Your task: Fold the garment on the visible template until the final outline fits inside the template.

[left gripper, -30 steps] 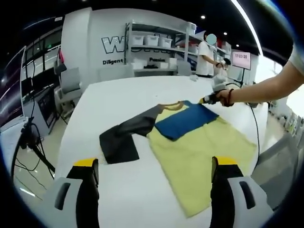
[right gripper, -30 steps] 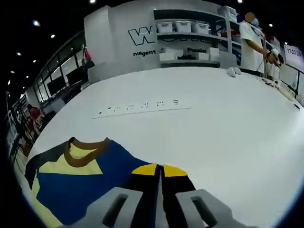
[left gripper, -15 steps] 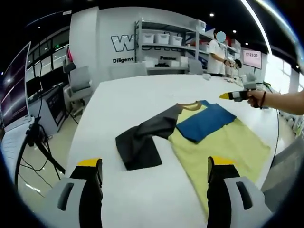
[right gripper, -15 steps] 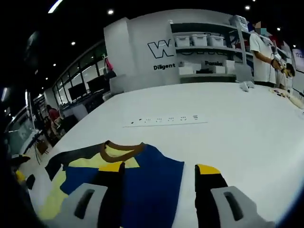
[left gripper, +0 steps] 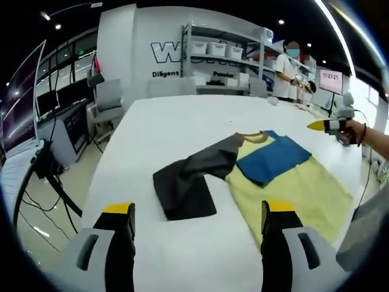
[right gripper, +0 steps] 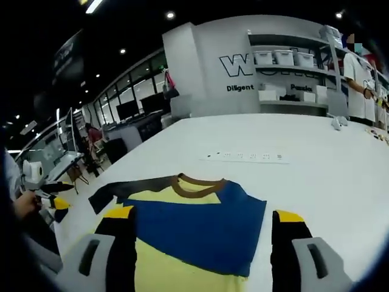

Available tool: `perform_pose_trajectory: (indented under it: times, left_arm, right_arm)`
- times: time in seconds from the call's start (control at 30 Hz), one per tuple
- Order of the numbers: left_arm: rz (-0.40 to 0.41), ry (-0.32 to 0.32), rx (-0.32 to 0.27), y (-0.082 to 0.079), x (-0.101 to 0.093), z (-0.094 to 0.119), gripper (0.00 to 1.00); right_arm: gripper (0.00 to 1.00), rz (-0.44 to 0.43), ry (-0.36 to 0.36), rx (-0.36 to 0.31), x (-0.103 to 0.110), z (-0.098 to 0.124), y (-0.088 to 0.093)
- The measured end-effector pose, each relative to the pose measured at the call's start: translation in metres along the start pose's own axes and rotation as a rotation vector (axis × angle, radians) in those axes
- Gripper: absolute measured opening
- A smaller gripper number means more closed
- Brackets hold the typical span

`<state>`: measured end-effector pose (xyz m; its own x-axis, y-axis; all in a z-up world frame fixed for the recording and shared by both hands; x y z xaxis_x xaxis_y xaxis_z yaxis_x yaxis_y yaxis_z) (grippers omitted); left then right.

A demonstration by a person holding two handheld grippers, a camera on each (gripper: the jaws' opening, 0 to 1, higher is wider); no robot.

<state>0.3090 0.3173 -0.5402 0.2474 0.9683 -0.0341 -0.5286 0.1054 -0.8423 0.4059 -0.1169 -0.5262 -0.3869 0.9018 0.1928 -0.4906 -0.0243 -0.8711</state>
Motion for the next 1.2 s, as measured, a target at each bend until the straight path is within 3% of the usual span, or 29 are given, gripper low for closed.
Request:
perform_pose_trajectory:
  times: [0.23,0.3,0.53,0.8,1.07,1.2]
  left_arm:
    - [-0.008,-0.027,0.036,0.005,0.016,-0.015,0.71]
    - [0.012,-0.03,0.071,0.01,0.02,-0.02,0.67]
    - [0.052,-0.043,0.097,0.019,0.026,-0.039,0.52]
    - [0.072,-0.03,0.125,0.026,0.027,-0.058,0.37]
    - [0.06,-0.06,0.176,0.034,0.029,-0.067,0.04]
    - [0.079,-0.06,0.176,0.033,0.031,-0.066,0.0]
  right_arm:
    - [0.96,0.063,-0.029,0.018,0.013,0.031,0.011]
    - [0.96,0.053,-0.04,0.022,0.015,0.04,0.016]
    - [0.94,0.036,-0.038,0.015,0.022,0.064,0.025]
    - [0.92,0.057,-0.032,0.016,0.032,0.079,0.031]
    - [0.9,0.066,-0.032,0.0,0.037,0.085,0.03]
    - [0.9,0.066,-0.029,-0.012,0.038,0.086,0.028]
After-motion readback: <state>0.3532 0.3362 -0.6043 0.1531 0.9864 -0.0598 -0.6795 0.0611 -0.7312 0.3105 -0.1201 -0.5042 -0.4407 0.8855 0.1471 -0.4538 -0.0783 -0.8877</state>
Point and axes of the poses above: the point that each gripper's makers call its tool centre point, and the gripper's own axes: z roughly backward along the fingers, x roughly to its left, y roughly out of its underside, the point moved 9 cm from there along z, roughly backward along the fingers
